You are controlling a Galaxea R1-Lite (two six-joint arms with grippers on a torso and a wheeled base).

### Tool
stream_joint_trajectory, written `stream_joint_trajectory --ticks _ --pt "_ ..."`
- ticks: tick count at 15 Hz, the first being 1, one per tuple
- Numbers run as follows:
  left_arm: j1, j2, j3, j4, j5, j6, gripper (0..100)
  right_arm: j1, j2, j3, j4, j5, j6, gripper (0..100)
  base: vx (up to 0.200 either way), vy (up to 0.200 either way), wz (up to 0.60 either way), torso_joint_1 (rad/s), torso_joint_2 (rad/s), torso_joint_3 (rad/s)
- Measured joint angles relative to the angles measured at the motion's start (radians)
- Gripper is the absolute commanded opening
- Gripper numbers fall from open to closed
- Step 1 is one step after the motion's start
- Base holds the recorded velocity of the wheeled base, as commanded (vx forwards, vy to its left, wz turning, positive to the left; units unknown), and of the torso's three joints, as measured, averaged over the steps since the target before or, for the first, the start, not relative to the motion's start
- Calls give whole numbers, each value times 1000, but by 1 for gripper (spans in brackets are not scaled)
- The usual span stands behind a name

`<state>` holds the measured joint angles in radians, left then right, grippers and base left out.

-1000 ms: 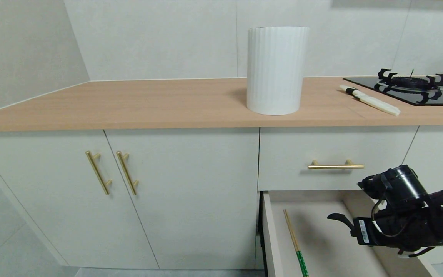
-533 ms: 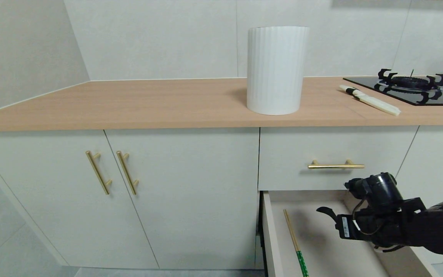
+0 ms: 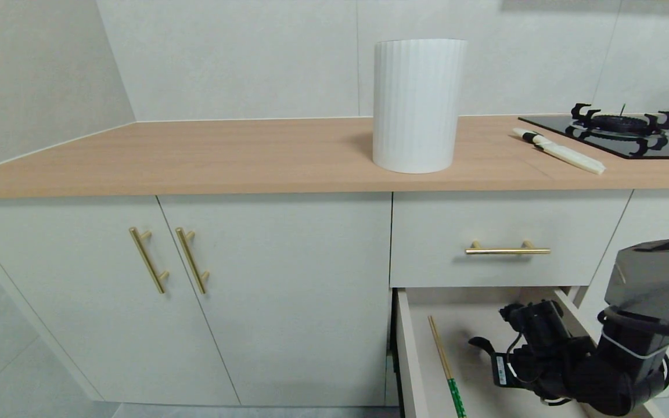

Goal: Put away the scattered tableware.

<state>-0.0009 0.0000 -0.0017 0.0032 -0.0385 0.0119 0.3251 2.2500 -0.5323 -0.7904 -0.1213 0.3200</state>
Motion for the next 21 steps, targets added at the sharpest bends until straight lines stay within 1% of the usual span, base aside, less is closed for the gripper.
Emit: stream_joint_trajectory --ticks 4,9,12,14,15,21 --pt "0 0 0 0 0 0 100 4 60 -9 -2 -28 -1 0 0 0 0 0 0 0" --pt "0 0 0 0 0 0 100 3 82 -19 -4 -34 0 0 0 0 0 0 0 0" --pt "0 0 0 0 0 0 100 2 96 -20 -54 -61 1 0 0 0 0 0 0 0" --pt "0 0 0 0 0 0 100 1 101 -19 -57 -63 1 0 0 0 0 0 0 0" --pt "0 0 0 0 0 0 100 1 103 -19 -57 -64 1 100 0 0 0 0 0 0" --pt "0 0 0 0 0 1 100 0 99 -15 -57 -64 2 100 0 0 0 0 0 0"
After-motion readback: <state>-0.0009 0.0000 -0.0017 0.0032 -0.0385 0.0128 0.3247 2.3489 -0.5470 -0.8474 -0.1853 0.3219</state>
